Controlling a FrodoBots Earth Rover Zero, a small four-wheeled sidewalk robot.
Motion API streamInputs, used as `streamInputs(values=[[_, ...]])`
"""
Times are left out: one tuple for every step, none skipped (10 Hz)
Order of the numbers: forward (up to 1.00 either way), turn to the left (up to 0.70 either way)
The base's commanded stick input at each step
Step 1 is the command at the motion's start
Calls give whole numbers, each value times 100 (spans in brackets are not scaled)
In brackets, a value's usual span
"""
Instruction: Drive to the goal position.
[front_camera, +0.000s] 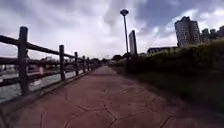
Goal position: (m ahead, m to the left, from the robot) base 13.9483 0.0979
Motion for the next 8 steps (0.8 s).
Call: streamInputs(values=[[70,5],[70,5],[70,5],[70,5],[70,5],[70,5],[70,5],[70,5]])
